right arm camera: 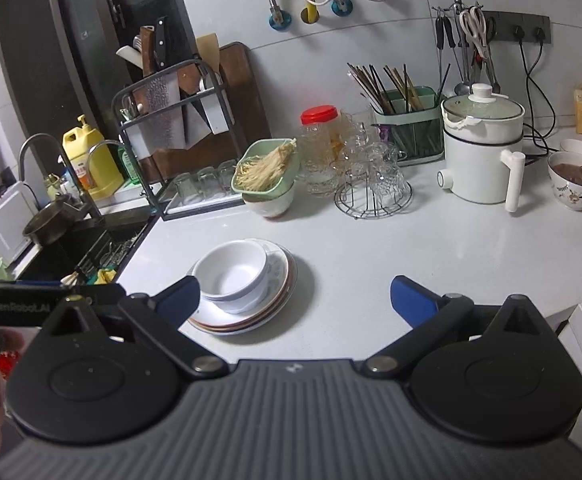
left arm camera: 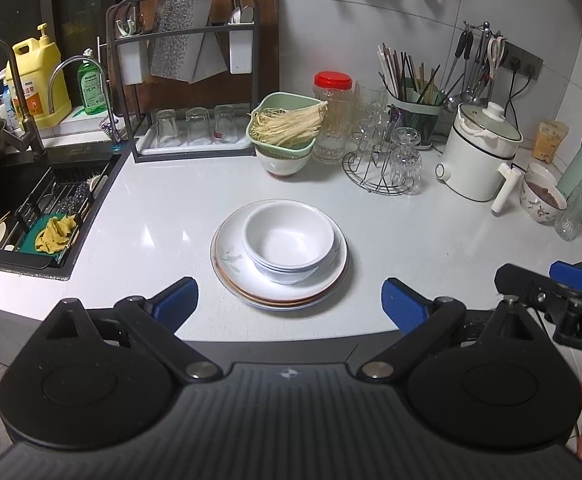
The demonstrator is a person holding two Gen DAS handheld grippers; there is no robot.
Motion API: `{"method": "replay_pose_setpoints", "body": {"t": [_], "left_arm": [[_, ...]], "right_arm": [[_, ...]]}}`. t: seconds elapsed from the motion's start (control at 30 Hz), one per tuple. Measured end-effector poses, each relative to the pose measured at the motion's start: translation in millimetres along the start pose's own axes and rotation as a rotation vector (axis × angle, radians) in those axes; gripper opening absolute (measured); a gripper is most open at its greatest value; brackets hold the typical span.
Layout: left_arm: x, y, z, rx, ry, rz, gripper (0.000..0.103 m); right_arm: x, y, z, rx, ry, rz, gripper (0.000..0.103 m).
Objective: Organize plates and bowls
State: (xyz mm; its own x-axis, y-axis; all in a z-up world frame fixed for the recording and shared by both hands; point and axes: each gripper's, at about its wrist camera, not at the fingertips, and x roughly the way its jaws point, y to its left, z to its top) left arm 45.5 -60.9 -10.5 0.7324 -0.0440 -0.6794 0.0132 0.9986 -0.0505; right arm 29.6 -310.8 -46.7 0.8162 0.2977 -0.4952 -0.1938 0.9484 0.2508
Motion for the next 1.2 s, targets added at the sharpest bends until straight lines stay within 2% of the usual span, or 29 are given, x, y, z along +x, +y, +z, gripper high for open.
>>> {"method": "replay_pose_setpoints", "body": {"t": [0.4, 1.2], "left_arm": [[-0.7, 2.3, 1.7, 0.011, 0.011, -0.003, 0.1], [-11.7, 0.7, -20.7, 0.007, 0.021, -0.042, 0.1]], "right_arm": [[-3.1, 8.6, -2.3, 0.011, -0.009, -0.014, 0.103], [-20.2, 5.8, -16.6, 0.022, 0.016, -0.04, 0.103]]}}
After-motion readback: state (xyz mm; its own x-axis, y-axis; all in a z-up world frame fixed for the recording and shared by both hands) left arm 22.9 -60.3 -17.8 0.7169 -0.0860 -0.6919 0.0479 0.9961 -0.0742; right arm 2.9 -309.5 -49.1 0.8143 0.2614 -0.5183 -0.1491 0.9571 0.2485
